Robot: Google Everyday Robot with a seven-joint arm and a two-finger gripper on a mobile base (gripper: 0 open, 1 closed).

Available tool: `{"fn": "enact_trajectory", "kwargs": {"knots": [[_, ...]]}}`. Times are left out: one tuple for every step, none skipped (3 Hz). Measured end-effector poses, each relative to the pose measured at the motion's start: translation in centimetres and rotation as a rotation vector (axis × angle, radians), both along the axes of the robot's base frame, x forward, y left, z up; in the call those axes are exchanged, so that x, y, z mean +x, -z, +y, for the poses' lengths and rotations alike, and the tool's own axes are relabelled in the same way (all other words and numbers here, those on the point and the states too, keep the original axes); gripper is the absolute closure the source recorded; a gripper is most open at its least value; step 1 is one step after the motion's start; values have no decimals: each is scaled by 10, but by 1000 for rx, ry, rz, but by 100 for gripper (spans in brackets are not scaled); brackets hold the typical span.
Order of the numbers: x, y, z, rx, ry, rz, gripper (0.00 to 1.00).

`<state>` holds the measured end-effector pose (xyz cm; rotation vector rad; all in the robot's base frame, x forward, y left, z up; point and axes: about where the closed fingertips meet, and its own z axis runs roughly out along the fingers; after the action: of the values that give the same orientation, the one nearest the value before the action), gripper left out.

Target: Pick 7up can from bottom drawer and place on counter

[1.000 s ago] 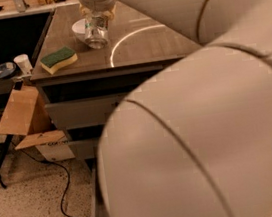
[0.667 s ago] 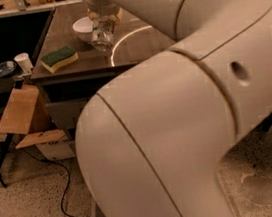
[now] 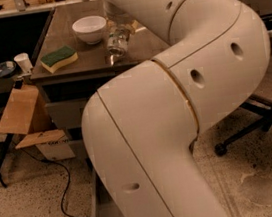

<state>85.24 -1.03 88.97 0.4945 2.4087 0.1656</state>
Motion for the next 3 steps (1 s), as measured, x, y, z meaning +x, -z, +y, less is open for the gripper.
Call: {"fn": "enact_trajectory", "kwargs": {"knots": [[12, 8, -23, 17, 56, 1, 58], [21, 9, -41, 29, 97, -5, 35], [27, 7, -52, 31, 118, -10, 12]]}}
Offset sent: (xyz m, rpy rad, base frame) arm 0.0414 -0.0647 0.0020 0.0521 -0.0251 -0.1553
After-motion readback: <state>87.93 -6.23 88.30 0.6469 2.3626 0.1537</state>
